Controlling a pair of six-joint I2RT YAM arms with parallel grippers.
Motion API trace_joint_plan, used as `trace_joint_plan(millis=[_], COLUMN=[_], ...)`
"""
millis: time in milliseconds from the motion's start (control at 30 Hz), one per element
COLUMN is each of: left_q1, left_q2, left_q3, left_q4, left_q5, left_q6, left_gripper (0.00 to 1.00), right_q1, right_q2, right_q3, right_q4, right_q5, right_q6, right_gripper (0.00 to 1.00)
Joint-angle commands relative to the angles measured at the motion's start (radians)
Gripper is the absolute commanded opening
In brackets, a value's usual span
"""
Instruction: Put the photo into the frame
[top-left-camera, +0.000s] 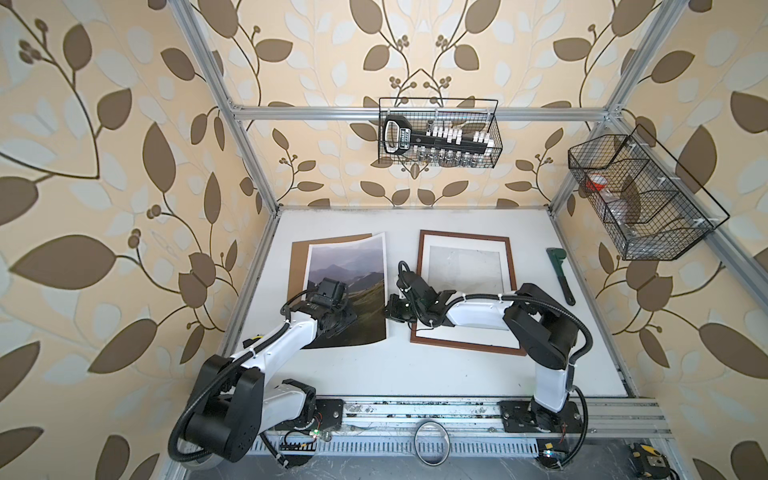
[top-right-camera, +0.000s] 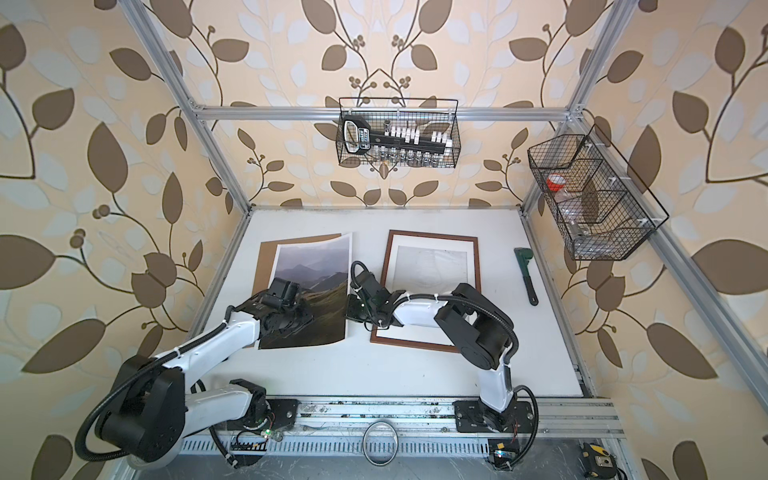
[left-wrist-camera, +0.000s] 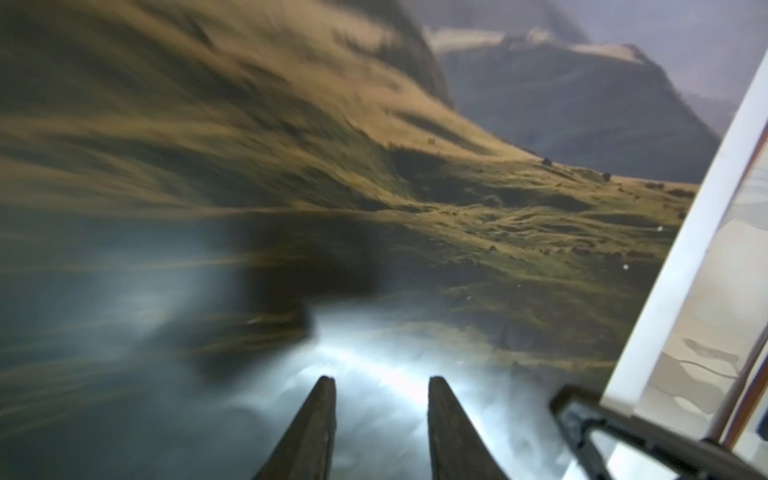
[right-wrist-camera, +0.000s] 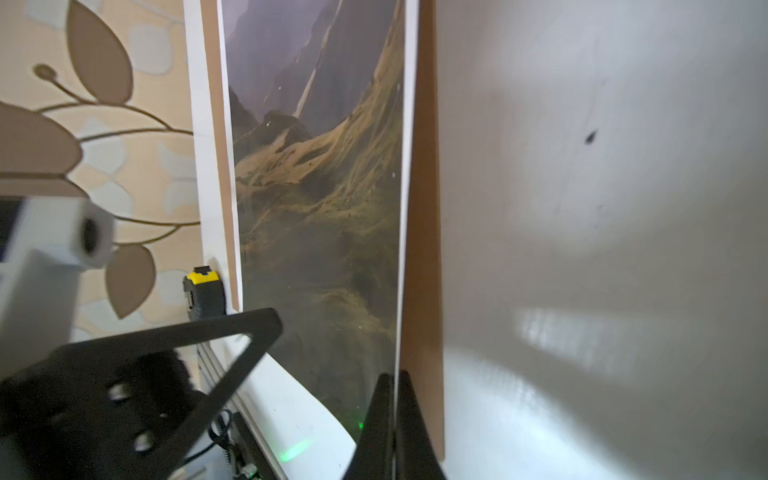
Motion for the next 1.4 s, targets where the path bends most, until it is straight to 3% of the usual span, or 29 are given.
trace_joint_plan(millis=[0,100,233,433,567,633,833,1000,1200,1367], left_q1=[0.007,0.007,0.007,0.007,0.007,0.007,0.008,0.012,0.020,0.021], left_q2=[-0.082,-0.116,-0.154,-0.179,-0.185,-0.196,-0.244,-0.254,-0.282,-0.294], left_q3=[0.151,0.253,0.360,0.444,0.464,0.457,0.376,0.287,0.222,0.181], left_q4=[-0.201,-0.276,-0.338,-0.357,-0.351,-0.329,-0.172,-0.032,0.091,0.186], left_q5=[-0.115,-0.159,-0.219,-0.244,-0.231,-0.206,-0.019,0.129,0.191,0.267], left_q6=[0.072,0.100,0.142,0.163,0.168,0.159,0.092,-0.002,-0.143,-0.260], left_gripper=[0.44,0.48,0.51,0.56,0.63,0.67,0.79,0.88,0.89,0.93], right_q1=[-0.041,-0.052,-0.012,0.093,0.173,0.189,0.211,0.236,0.230,0.217], right_q2=[-0.116,-0.189,-0.244,-0.262,-0.228,-0.201,-0.199,-0.233,-0.271,-0.268], right_q3=[0.133,0.257,0.498,0.768,0.939,0.994,0.853,0.671,0.545,0.517], right_q4=[-0.236,-0.478,-0.872,-1.190,-1.306,-1.345,-1.275,-1.114,-0.940,-0.899], right_q5=[-0.031,0.023,0.321,0.826,1.076,1.147,1.222,1.301,1.323,1.297], right_q6=[-0.190,-0.370,-0.614,-0.758,-0.825,-0.836,-0.848,-0.862,-0.916,-0.928], right_gripper=[0.00,0.00,0.00,0.00,0.00,0.00,0.00,0.00,0.00,0.00])
